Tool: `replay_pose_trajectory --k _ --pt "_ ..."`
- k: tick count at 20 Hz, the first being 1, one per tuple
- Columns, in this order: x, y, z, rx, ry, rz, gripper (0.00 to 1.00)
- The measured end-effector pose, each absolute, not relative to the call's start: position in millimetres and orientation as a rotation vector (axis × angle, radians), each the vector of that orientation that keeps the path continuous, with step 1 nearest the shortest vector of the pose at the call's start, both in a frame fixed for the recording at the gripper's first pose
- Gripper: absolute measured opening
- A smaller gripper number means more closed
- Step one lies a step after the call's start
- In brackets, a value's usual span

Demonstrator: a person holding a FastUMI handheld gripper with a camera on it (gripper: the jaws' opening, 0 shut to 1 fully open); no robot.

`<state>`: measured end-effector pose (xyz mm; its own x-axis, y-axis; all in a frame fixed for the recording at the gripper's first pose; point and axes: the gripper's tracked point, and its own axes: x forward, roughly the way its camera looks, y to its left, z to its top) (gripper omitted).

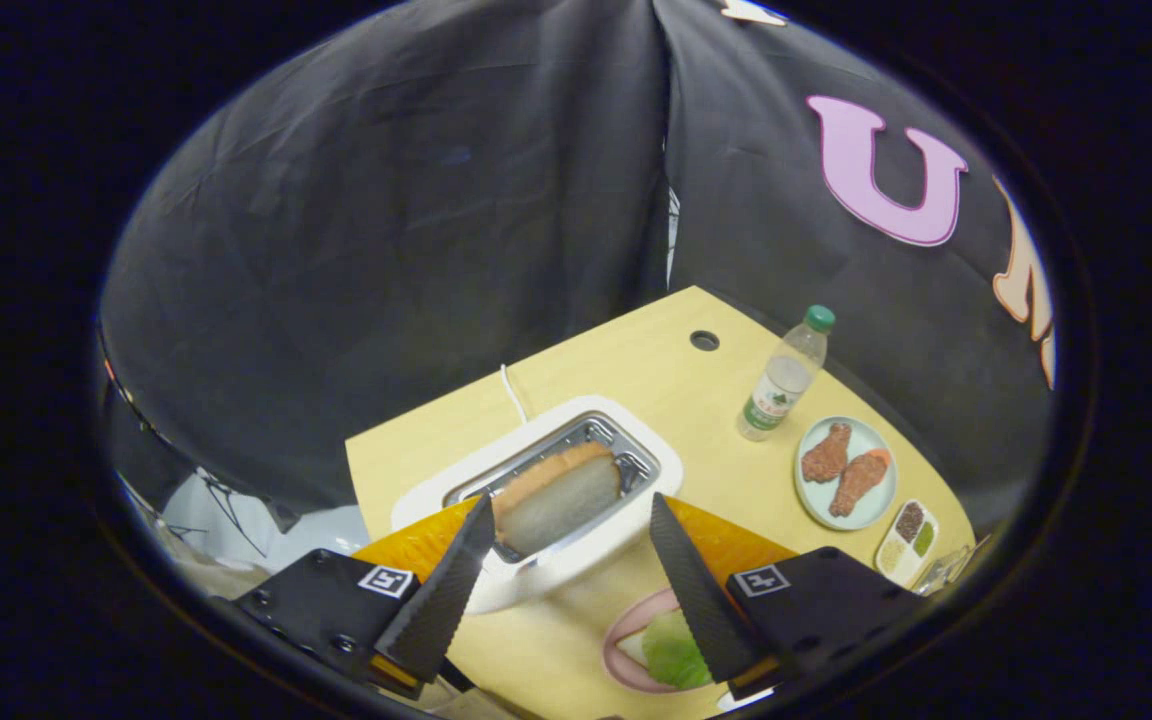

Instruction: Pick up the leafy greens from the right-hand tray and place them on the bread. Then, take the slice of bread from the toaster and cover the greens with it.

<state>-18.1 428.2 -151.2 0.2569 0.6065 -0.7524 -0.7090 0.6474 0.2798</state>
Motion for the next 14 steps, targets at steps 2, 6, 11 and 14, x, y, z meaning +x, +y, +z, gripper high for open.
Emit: replay_pose_trajectory --k 2,6,11,14 --pt "-16 441 -156 -0.119 0.974 0.876 0.99" --pt "-17 446 -184 -0.13 1.042 0.81 0.93" --pt "-26 450 -204 -0.181 1.069 0.805 0.62" --pt "-33 450 -203 -0.185 1.079 0.823 0.44"
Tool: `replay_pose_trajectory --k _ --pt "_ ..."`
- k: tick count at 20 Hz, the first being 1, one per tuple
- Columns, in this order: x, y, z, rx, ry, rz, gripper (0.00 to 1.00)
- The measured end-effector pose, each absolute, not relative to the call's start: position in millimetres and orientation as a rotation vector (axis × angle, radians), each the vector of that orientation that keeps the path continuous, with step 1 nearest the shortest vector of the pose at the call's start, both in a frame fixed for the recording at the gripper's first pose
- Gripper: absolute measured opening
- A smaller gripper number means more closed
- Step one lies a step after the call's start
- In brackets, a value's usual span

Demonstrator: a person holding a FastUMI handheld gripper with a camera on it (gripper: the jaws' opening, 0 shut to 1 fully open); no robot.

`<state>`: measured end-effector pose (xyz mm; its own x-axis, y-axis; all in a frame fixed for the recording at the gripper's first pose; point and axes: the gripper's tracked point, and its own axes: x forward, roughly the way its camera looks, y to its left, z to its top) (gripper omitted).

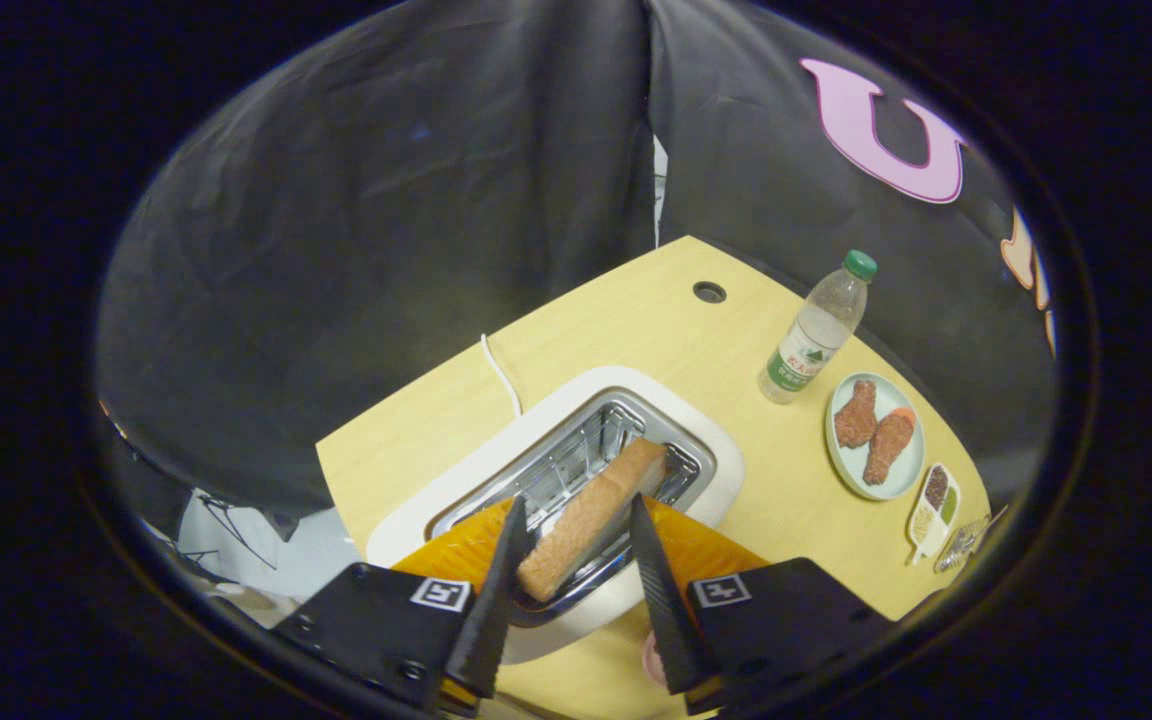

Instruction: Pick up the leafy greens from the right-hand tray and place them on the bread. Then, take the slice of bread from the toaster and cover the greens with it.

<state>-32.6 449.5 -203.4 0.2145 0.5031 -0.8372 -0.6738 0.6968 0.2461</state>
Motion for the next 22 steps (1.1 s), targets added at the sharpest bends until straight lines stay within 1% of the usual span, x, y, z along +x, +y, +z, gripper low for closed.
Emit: replay_pose_trajectory --k 2,4,7,11,15,22 --pt "-25 440 -202 -0.196 1.055 0.793 0.31" --pt "-27 442 -197 -0.124 1.054 0.781 0.19" --pt "-23 434 -177 0.0 1.025 0.778 0.07" --pt "-15 418 -150 0.122 0.968 0.765 0.07" --pt "-12 395 -130 0.248 0.952 0.74 0.07" --pt "-2 336 -139 0.323 0.915 0.642 0.07"
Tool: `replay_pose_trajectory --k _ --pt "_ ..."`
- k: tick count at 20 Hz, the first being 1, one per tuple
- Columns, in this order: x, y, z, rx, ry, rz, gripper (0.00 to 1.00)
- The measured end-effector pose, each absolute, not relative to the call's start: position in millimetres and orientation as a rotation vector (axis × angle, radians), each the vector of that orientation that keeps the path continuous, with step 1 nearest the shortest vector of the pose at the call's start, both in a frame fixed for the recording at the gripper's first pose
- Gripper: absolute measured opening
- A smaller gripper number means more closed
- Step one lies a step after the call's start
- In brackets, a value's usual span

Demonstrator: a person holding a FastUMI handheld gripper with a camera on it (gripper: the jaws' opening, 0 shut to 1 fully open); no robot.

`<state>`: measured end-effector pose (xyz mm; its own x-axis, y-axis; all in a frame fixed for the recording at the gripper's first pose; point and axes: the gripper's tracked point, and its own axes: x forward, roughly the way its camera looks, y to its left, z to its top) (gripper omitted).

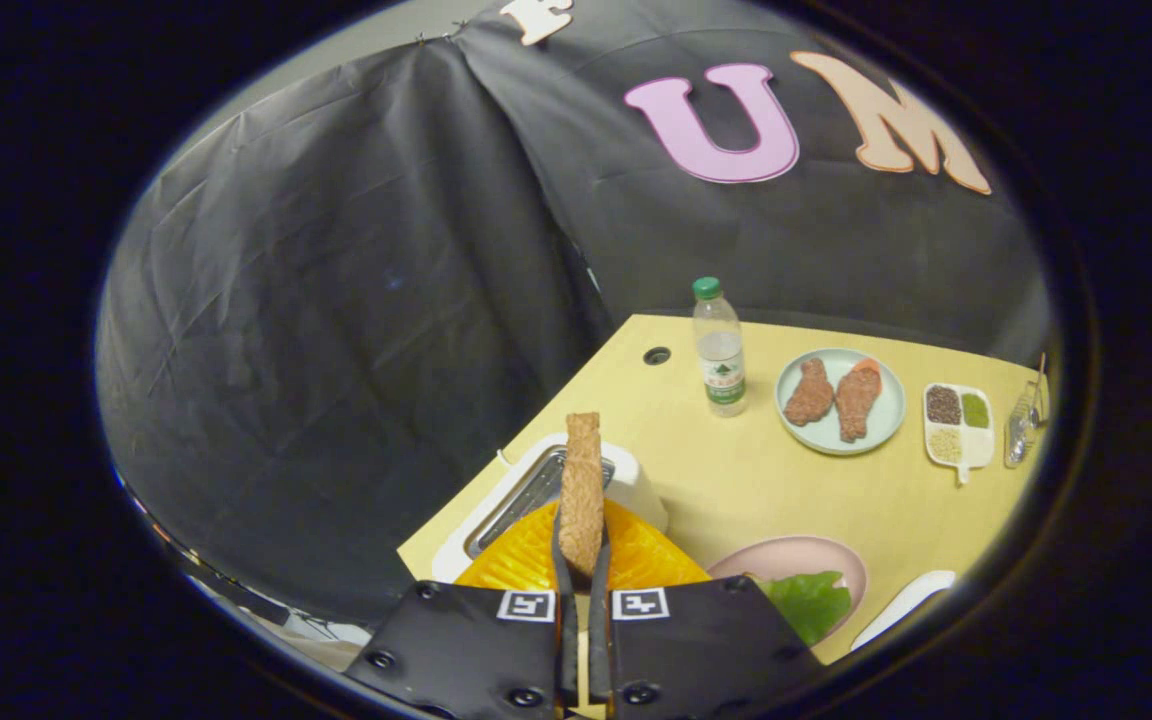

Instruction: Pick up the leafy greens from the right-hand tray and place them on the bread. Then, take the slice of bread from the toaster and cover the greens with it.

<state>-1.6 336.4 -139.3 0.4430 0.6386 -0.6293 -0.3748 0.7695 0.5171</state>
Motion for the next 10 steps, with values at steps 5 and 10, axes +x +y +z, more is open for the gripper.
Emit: replay_pose_trajectory --k 5,10 --pt "-14 297 -176 0.371 0.948 0.558 0.07" --pt "-23 270 -204 0.423 0.98 0.497 0.07"
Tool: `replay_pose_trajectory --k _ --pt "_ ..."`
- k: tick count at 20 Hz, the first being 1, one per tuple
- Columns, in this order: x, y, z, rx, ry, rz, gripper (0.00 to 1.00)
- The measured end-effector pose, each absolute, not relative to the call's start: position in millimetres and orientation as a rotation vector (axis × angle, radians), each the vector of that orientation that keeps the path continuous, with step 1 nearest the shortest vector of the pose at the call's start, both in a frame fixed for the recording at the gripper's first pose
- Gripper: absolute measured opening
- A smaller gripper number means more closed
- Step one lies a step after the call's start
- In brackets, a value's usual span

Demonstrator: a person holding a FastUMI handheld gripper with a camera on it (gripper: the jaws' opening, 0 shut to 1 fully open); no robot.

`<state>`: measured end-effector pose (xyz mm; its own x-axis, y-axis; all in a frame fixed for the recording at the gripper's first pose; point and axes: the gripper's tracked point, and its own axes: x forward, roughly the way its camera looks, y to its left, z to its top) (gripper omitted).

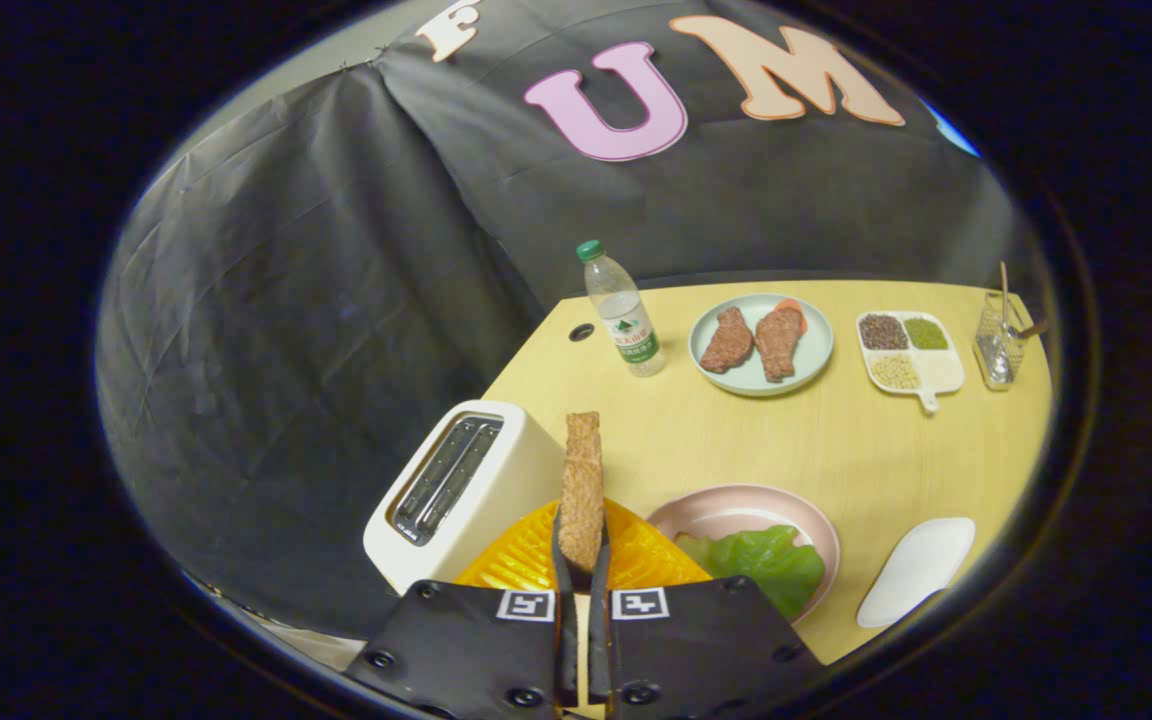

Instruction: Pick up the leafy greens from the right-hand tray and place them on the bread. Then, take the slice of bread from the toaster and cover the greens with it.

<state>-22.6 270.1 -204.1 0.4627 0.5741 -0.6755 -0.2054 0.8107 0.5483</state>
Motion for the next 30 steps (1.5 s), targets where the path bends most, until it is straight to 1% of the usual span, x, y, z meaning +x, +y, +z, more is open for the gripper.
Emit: replay_pose_trajectory --k 13,22,23,27,28,30 --pt "-49 241 -266 0.529 1.057 0.393 0.07" --pt "-63 214 -301 0.457 1.103 0.315 0.07" --pt "-63 212 -302 0.446 1.103 0.312 0.12" --pt "-68 198 -313 0.37 1.121 0.293 0.21" --pt "-70 195 -315 0.347 1.126 0.287 0.21" --pt "-76 190 -319 0.3 1.135 0.293 0.41"
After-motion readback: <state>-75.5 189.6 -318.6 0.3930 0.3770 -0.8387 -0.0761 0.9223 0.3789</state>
